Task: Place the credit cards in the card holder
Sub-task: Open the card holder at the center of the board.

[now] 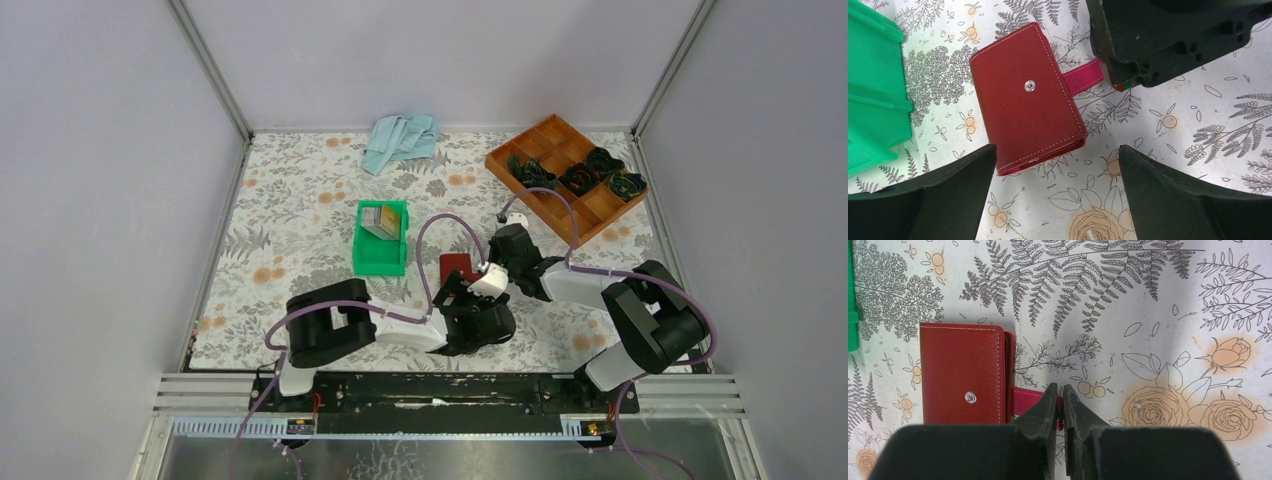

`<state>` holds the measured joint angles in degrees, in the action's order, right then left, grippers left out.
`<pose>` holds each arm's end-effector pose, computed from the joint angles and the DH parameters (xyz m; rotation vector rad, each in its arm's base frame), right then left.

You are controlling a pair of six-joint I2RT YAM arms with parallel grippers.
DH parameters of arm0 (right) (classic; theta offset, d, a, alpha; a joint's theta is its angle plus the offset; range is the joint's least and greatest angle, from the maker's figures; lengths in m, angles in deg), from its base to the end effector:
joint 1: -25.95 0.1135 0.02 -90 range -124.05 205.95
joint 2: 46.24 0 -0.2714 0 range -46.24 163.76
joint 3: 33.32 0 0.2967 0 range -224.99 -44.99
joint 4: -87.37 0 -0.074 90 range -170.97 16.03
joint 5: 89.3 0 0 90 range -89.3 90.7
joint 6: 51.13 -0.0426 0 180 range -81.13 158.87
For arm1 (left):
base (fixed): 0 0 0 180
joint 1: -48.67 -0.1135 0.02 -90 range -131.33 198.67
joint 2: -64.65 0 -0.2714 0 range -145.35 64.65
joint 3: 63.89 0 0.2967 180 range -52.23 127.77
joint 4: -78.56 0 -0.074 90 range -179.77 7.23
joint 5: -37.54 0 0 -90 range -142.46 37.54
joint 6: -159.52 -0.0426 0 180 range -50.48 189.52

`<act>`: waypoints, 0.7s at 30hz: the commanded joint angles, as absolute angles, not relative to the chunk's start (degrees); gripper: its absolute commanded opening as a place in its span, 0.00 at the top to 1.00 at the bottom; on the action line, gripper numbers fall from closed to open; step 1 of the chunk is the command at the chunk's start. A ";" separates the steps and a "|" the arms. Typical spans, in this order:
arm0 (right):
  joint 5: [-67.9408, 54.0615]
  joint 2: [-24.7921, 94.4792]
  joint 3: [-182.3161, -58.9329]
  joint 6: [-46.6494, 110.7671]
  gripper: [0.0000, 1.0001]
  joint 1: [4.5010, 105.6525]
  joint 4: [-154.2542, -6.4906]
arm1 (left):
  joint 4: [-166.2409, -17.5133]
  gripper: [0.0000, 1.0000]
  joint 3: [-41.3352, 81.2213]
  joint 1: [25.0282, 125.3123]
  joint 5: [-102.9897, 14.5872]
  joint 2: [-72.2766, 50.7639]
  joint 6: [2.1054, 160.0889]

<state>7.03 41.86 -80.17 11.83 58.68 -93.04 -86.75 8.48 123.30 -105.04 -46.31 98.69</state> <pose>0.2735 0.1702 0.1130 -0.0564 2.3131 0.4163 0.1410 -0.3851 0.1018 0.4829 2.0240 0.0896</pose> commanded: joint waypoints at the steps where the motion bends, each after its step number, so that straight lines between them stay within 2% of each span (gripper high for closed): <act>1: 5.80 40.88 -79.41 11.01 0.91 58.06 -93.80 | -88.10 0.00 10.68 123.67 -109.59 -47.88 98.94; 9: 5.30 40.62 -78.83 11.21 0.92 57.44 -93.77 | -85.36 0.00 12.69 122.55 -115.11 -49.75 100.17; 21: 4.43 41.18 -79.24 11.47 0.92 56.62 -93.58 | -80.53 0.01 12.48 117.52 -113.21 -49.74 104.38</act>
